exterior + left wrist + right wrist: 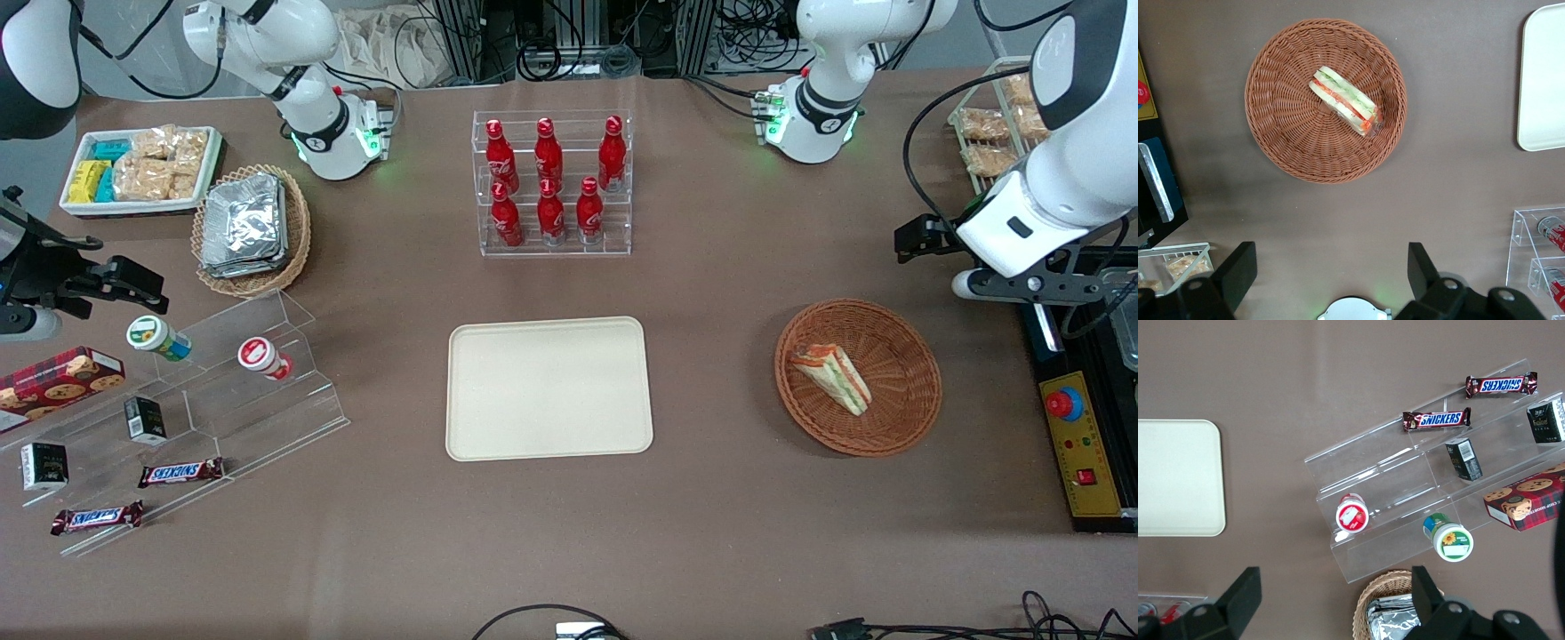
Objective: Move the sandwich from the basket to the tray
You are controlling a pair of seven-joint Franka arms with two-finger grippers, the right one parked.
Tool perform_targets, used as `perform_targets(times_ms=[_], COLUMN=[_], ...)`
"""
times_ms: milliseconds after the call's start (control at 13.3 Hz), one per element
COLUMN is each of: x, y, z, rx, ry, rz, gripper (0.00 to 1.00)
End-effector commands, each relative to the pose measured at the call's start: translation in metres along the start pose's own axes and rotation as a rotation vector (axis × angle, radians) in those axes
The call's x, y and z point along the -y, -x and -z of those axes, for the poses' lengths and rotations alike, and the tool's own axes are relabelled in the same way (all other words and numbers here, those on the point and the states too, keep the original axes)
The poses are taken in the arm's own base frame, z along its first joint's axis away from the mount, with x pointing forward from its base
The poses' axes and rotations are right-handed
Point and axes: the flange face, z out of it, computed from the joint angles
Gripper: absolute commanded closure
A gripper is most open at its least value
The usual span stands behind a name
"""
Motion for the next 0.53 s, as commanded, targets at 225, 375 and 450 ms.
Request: perform_targets(times_ms=[225, 375, 450], x=[0.0021, 0.0032, 0.0032], y=[0.0007, -0.0003, -0.0003], z=[0.0033, 0.0025, 0.0018], rx=[-0.002, 0.000, 0.001], ry=[-0.010, -0.010, -0.010], rz=[0.003, 0.005, 0.005], gripper=[0.00, 0.00, 0.00])
